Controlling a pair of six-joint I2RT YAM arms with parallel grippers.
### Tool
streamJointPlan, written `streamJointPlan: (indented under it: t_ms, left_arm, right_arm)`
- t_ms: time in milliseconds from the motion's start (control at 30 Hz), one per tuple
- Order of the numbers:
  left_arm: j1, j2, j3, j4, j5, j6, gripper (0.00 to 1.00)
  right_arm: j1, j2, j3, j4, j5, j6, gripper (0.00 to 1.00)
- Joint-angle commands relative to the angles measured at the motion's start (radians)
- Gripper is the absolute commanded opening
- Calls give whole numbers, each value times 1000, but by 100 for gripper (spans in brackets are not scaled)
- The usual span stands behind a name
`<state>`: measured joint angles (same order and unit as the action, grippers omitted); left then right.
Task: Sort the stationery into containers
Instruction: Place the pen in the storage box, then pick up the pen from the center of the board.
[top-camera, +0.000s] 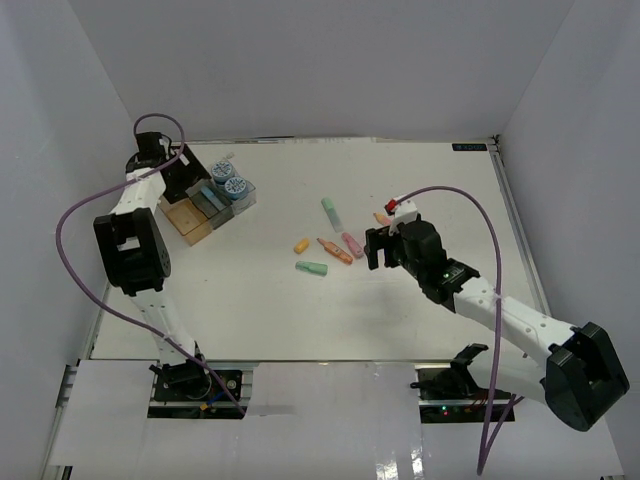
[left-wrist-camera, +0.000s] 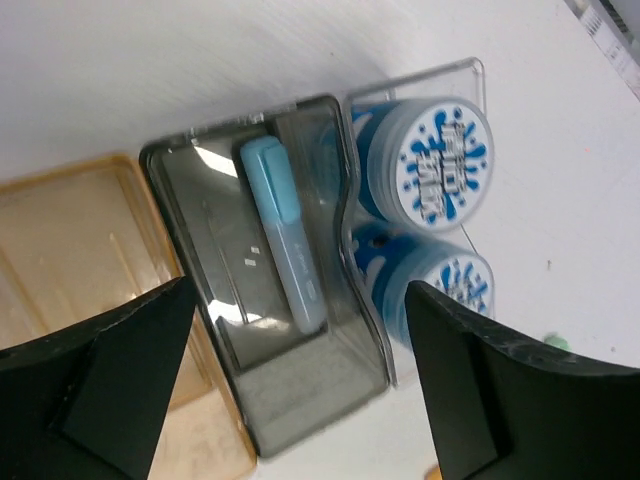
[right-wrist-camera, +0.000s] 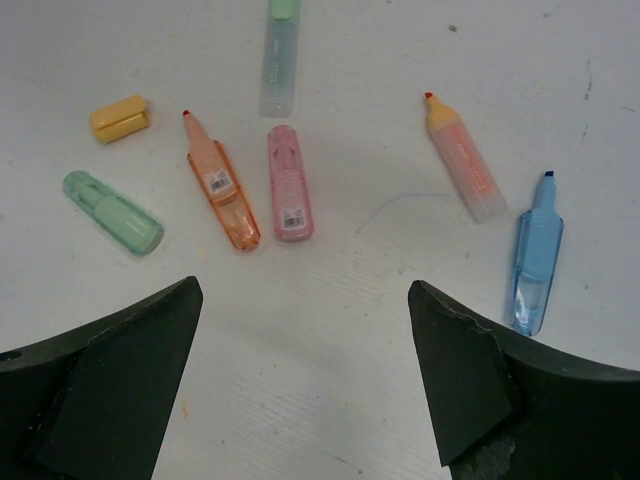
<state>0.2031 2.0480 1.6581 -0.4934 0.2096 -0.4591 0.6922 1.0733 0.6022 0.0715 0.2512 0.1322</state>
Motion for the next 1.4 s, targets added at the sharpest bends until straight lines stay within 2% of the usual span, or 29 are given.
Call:
streamJointPlan:
  t_ms: [0,167,200,233,433,533,667,767,867,967,1067,1100,1133,1200,1367]
  left_arm:
    - [5,-179,-35,-22,27,16,98]
    - [-1,-368,-171,-20,50,46,98]
    - [-4,-443,-237,-11,51,50,98]
    - [-7,-483,-277,-1,53,53,98]
    - [-82,-800,-631,150,53,63,98]
    - [-163,-892,-722,173,13,77,98]
    - [-243,-954,-767,171,19,73,98]
    - [-258,-974,-785,168,37,54,98]
    - [-263,-976,-796,162,66,31,98]
    - [-277,-965,-799,164,79,14,98]
    - [-289,-948,-794,164,89,-9,98]
    - [-294,-937,-788,165,94,-16,98]
    - [-307,-931,-784,165,94,-24,98]
    - [-324,-921,-773,170,88,-45,98]
    - [-393,-885,-729,200,57,-116,98]
  right_arm:
    - [-62,77,100,-6,-72,6,90]
    - [-69,262,246,-24,-85,-51,98]
    - [-69,336,301,-24,-89,-60,100]
    - [-69,376,329,-24,-93,-83,94]
    - [-69,695,595,-55,-127,-128,80]
    - [-69,818,704,-70,-130,-156,75]
    - [-68,934,783,-70,-145,-155,70]
    - [-68,988,820,-70,-144,-152,65]
    - [-68,1014,828,-98,-154,-151,57]
    - [-68,1028,829,-91,-156,-155,41]
    - [-68,1042,832,-88,-162,-161,34]
    - [-68,1042,832,-87,-164,-163,27]
    - [-66,1039,832,-85,-164,-163,24]
    - [-65,1012,828,-84,-162,-167,20]
    - [-10,835,714,28,-159,-175,21]
